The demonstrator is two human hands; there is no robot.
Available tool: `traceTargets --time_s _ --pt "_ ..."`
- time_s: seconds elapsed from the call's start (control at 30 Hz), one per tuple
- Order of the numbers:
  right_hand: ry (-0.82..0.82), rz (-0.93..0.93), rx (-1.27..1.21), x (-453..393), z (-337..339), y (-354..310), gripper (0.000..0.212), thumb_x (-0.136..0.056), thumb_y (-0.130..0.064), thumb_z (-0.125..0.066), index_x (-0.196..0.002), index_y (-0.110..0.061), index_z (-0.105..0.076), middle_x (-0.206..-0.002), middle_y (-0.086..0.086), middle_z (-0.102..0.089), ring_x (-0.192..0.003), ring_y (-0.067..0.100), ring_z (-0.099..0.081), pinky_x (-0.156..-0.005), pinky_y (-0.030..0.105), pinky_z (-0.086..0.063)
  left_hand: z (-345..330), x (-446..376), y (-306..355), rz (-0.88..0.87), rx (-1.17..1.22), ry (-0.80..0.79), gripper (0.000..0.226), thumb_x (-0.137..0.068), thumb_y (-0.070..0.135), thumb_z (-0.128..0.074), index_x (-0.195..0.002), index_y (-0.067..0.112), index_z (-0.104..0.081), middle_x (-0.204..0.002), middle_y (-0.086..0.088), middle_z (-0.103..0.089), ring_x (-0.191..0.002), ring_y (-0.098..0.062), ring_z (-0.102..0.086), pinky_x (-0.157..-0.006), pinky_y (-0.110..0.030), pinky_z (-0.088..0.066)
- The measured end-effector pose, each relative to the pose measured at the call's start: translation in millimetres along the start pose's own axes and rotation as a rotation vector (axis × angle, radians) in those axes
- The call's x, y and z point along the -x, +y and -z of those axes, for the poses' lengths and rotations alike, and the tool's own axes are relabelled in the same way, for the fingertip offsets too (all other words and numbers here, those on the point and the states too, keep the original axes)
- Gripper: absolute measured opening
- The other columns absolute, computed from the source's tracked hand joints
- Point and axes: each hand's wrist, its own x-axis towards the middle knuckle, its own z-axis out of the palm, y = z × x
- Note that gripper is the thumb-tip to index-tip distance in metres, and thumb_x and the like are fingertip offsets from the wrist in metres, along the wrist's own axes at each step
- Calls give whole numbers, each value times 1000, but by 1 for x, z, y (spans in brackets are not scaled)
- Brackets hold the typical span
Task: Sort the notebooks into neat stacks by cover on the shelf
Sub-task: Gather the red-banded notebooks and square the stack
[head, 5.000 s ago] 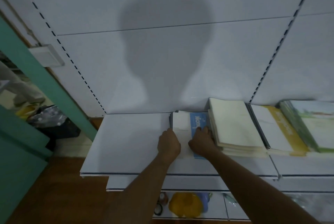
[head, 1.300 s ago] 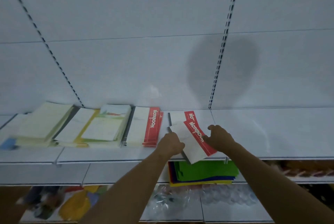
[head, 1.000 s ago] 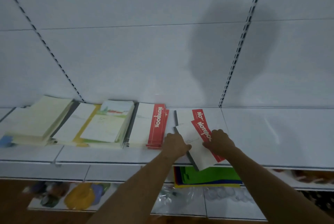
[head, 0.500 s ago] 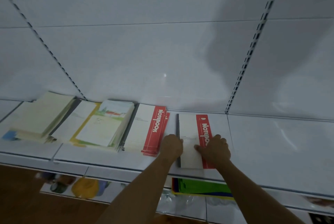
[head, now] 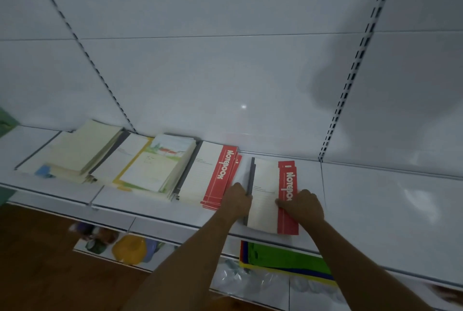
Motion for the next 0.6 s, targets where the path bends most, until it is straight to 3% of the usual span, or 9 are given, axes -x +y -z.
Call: traceTargets --time_s 0.07,0.17,0.33,0.4,0.47,0.6 --pt "-24 54 -34 2 4 3 53 -75 -50 -73 -105 -9 -59 -96 4 -67 -79 19 -65 -75 32 -55 -3 9 1 11 11 45 20 -96 25 -54 -92 6 -55 -78 -4 -55 -77 -16 -57 -72 -28 -49" --pt "-18 114 -112 4 8 8 48 -81 -44 -71 -108 -9 -53 -98 3 -63 -87 23 -65 -75 32 -51 -11 19 1 -32 -54 85 32 -101 32 -43 -104 3 -56 -97 -10 -63 -91 -22 -61 -74 -27 -44" --pt "17 92 -378 6 5 3 37 -88 -29 -66 -110 -8 -46 -103 7 -60 -86 22 -61 -72 35 -50 -2 16 5 -23 -10 148 37 -101 37 -40 -103 5 -57 -89 -7 -62 -80 -18 -61 -69 -24 -47" --pt "33 87 -436 7 3 -5 27 -91 -25 -60 -107 -9 -46 -102 8 -60 -84 21 -60 -70 33 -48 7 11 4 -32 -5 165 36 -101 38 -41 -100 7 -59 -93 -8 -65 -84 -19 -65 -75 -25 -52" --pt "27 87 -475 6 1 -14 22 -92 -23 -59 -105 -9 -47 -101 7 -60 -85 20 -59 -67 30 -47 20 6 0 -50 -20 188 33 -100 38 -41 -102 9 -58 -95 -6 -65 -86 -19 -65 -81 -27 -54" --pt "18 140 -452 5 -11 -44 22 -91 -23 -62 -103 -9 -49 -95 4 -59 -84 18 -59 -67 27 -46 53 -6 -13 7 -63 264 38 -99 44 -40 -109 10 -56 -100 -6 -64 -88 -22 -65 -78 -31 -52"
